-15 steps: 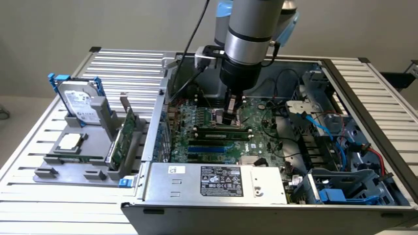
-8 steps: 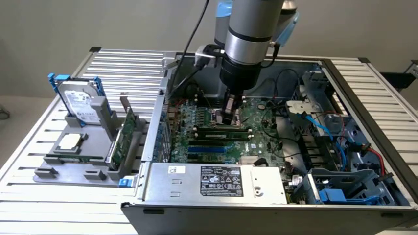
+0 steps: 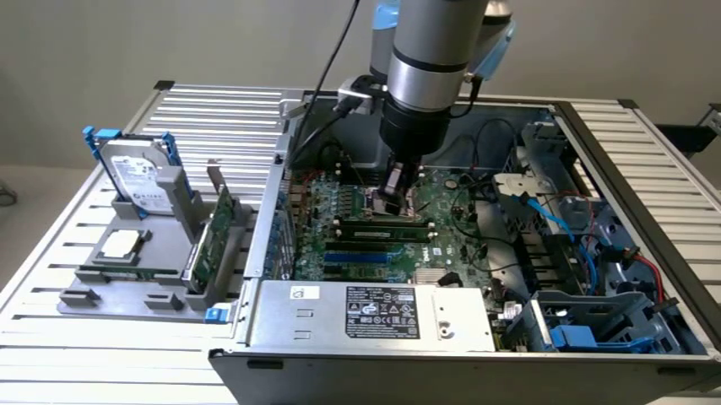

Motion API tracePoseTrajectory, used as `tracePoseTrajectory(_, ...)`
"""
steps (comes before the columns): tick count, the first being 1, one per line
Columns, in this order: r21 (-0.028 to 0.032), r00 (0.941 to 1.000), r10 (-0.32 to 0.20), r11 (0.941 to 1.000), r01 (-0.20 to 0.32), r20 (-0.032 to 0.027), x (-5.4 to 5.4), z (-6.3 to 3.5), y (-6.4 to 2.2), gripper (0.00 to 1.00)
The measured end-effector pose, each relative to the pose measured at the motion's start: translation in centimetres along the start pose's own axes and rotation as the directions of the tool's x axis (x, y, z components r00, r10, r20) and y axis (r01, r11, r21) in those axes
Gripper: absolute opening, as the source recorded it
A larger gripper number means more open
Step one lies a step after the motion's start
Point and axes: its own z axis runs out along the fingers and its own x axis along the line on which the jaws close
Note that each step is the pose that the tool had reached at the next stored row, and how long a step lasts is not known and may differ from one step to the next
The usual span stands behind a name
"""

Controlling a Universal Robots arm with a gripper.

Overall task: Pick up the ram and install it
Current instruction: 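Press down the ram until it locks into place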

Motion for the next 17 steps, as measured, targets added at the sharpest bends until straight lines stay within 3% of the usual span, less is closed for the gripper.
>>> tracePoseTrajectory(8,0.0208,0.9961,0.087,0.9959,-0.088,0.0151,-0.03,0.02,0.01,0.11)
tracePoseTrajectory(13,0.0312,0.9897,0.141,0.9894,-0.142,0.0244,-0.05,0.05,0.01,0.11)
tracePoseTrajectory(17,0.0356,0.9823,0.185,0.9819,-0.186,0.0296,-0.04,0.1,0.01,0.11)
